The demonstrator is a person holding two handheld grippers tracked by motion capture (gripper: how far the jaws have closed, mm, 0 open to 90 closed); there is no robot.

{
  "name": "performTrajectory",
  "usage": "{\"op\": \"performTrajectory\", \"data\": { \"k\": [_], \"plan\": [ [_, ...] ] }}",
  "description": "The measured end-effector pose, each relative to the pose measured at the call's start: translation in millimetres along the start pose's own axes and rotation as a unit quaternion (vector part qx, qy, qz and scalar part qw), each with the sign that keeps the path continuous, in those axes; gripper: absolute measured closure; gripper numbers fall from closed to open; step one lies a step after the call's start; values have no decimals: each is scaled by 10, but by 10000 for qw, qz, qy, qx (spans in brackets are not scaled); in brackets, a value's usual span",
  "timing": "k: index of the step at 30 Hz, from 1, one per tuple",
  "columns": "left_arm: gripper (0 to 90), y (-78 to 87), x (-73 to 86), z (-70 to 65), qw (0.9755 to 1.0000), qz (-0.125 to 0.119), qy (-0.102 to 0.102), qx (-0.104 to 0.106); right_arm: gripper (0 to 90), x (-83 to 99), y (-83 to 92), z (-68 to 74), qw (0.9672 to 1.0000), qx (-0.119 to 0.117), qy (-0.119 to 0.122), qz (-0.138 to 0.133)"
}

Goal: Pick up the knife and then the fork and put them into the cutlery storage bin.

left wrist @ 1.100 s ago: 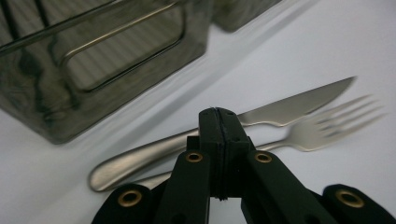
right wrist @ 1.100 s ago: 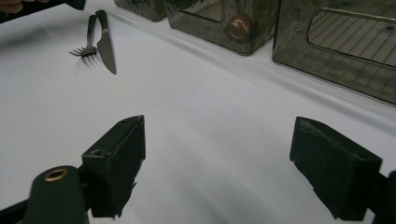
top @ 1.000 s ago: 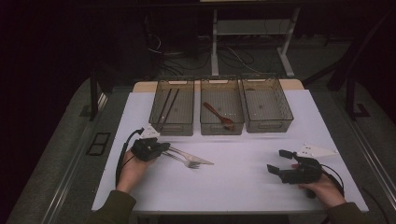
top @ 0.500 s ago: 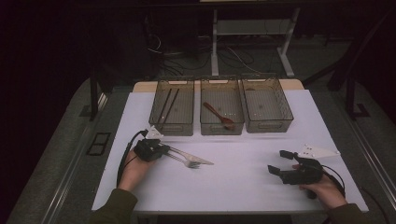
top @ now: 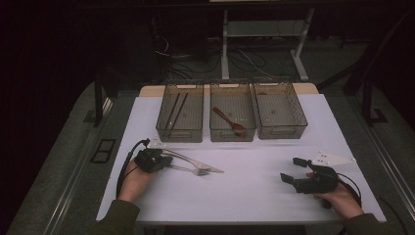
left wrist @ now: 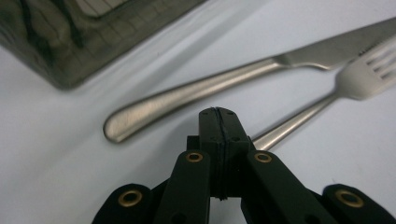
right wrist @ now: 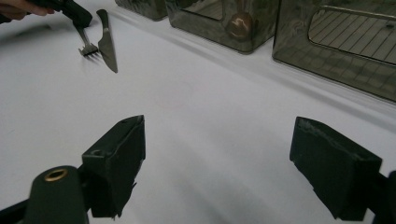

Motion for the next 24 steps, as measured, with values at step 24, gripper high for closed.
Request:
{"op": "performTrajectory", "data": {
  "k": [24],
  "plan": [
    [872, 217, 269, -519, 9984, 100, -34, 549, 176, -7, -3, 3, 10000, -22, -25, -8]
  ]
}}
Point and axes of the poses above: each handheld gripper's, and its own axes: y roughly backward along the jaws, x roughly out of its underside, z roughly to its left, the point moved 9 cm from there along -y, roughly forward along the jaws, and after that the axes turned 6 degrees about x, right-handed, at the moved point
